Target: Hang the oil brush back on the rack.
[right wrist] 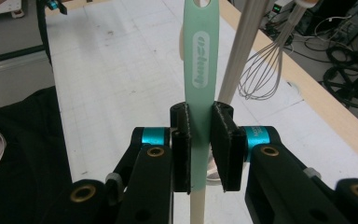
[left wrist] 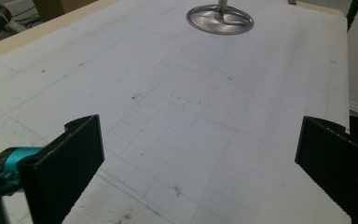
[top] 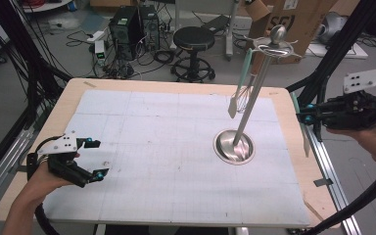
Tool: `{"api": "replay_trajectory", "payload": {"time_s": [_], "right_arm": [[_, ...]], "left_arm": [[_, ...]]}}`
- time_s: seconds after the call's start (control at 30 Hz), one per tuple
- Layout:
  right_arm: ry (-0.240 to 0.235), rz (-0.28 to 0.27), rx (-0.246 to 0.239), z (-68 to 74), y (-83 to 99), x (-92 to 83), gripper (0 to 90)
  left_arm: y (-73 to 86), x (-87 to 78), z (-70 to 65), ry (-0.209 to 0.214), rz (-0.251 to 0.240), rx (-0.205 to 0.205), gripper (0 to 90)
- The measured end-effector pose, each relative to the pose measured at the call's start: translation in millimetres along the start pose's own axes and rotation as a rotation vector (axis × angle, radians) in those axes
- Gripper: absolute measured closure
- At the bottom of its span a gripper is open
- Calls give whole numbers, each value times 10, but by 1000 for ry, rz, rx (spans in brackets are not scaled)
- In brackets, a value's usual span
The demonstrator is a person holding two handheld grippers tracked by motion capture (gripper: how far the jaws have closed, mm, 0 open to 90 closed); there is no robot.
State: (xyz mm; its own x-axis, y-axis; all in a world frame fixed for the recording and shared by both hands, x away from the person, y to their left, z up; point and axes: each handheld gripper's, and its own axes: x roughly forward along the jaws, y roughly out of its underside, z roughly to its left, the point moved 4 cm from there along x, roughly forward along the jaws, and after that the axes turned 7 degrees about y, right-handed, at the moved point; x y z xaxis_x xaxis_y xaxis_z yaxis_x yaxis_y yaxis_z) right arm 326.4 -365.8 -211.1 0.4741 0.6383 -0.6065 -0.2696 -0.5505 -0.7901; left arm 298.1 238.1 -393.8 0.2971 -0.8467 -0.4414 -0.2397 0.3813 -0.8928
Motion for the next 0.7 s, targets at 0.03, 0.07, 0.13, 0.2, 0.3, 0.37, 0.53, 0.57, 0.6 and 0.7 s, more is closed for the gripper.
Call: {"api": "replay_trajectory", "payload": {"time_s": [0.03, 0.07, 0.13, 0.2, 0.3, 0.37, 0.53, 0.57, 0.6, 0.7], "right_arm": [[0, 1, 8, -6, -13, -23, 784], [3, 0, 8, -14, -22, -35, 784], [12, -3, 3, -36, -48, -65, 784], [17, -3, 8, -51, -71, -92, 784], [30, -12, 6, -87, -104, -132, 784], [27, -11, 19, -96, -120, -157, 784], [26, -25, 27, -137, -179, -206, 784], [33, -28, 28, -149, -189, -211, 784], [35, -30, 26, -156, -198, -214, 784], [32, -38, 25, -183, -241, -226, 784]], "left_arm": [[0, 0, -1, 2, -1, -1, 17], [-2, -2, -2, 2, -3, -1, 17], [-3, -5, -1, 2, -4, 0, 17], [-2, -5, -1, 3, -4, -1, 17], [-3, -3, -6, 5, -6, -3, 17], [-2, -5, -5, 3, -5, -4, 17], [0, 5, -9, 6, -2, -2, 17], [0, 5, -9, 7, -1, -2, 17], [0, 3, -8, 3, -2, -4, 17], [-1, -6, -4, 2, -3, -2, 17]]}}
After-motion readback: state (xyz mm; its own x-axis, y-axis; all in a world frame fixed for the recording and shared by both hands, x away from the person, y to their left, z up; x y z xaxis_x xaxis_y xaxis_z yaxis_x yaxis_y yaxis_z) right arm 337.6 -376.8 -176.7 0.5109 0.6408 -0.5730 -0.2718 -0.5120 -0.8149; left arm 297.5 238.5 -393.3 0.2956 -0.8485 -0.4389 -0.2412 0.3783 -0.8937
